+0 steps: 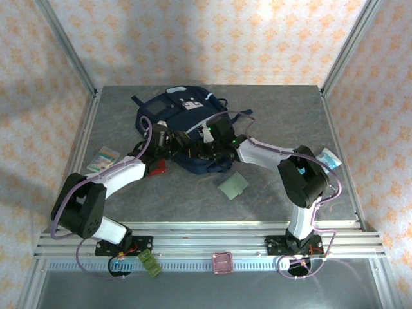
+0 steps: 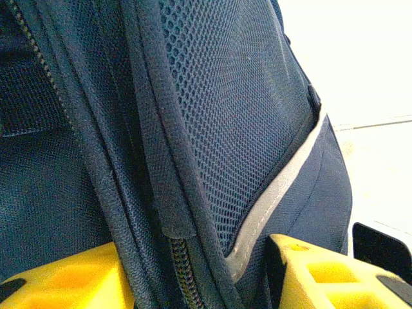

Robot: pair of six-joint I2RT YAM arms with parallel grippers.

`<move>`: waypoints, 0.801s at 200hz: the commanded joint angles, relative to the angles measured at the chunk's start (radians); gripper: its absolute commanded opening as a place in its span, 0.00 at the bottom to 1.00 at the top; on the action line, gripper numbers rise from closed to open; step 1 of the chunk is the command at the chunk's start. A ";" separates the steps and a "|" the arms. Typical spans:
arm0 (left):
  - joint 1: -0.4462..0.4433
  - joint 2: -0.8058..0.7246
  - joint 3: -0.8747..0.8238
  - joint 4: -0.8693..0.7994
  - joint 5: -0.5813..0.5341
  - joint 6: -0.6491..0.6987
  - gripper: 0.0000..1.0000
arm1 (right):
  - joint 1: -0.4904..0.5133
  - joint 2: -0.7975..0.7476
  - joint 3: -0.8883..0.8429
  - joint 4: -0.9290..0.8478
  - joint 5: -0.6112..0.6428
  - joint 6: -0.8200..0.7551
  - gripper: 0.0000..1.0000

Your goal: Pack the student bag

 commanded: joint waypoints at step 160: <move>0.035 0.149 0.082 -0.008 -0.166 0.022 0.00 | -0.009 -0.147 -0.118 -0.154 0.475 -0.093 0.00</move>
